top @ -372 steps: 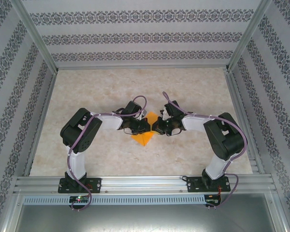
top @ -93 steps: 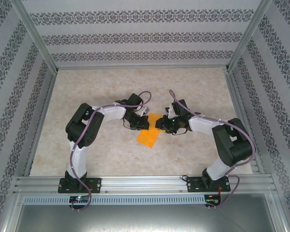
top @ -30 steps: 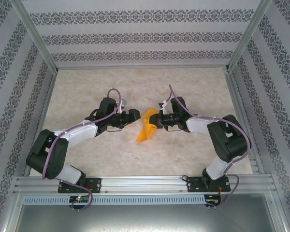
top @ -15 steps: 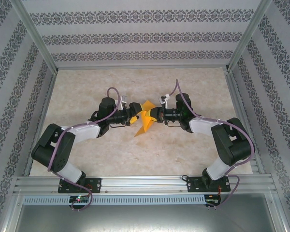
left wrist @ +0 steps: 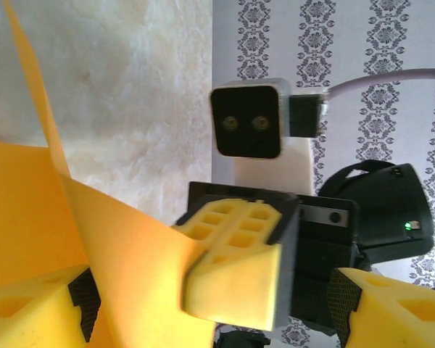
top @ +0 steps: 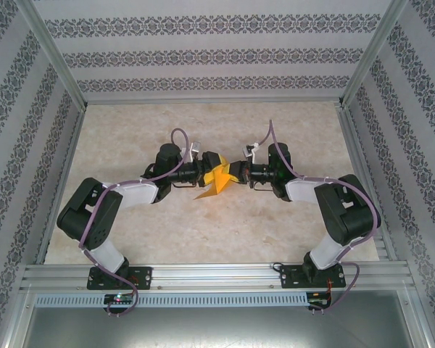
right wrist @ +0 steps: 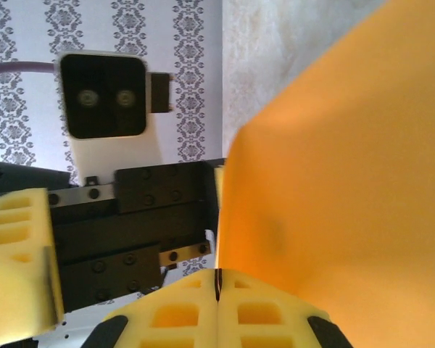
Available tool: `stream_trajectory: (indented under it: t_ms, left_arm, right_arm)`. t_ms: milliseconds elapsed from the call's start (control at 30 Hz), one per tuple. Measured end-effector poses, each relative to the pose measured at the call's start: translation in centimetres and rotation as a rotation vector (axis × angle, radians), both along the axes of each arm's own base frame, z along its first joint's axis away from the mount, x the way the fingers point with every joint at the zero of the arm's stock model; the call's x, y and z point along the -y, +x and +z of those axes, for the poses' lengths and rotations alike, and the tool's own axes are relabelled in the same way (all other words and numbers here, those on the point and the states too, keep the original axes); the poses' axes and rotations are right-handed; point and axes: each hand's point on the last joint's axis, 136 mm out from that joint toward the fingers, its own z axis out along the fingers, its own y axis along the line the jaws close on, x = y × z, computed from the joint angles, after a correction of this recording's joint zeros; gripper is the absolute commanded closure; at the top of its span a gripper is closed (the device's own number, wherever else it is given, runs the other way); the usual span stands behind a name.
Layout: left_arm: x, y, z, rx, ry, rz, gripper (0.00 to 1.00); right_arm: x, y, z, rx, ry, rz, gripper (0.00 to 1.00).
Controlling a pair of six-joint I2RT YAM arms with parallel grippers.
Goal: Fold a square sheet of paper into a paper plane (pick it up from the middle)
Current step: Turn over the paper at the center of the table.
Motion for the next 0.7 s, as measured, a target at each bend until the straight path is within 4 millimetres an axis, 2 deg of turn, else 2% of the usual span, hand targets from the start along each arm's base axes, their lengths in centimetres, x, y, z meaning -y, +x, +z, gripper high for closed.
stream_trajectory:
  t_ms: [233,400,700]
  left_arm:
    - [0.1,-0.1,0.1,-0.003,-0.001,-0.011,0.25]
    - [0.1,-0.5,-0.9,-0.025,0.036,-0.027,0.47]
    - [0.0,-1.5,-2.4,-0.051,0.100,-0.072,0.71]
  right_arm:
    - [0.2,-0.1,-1.1,-0.028,-0.010,-0.005,1.00]
    - [0.3,-0.1,-1.1,-0.029,-0.011,-0.006,1.00]
    - [0.3,-0.2,-1.3,-0.034,-0.012,-0.006,1.00]
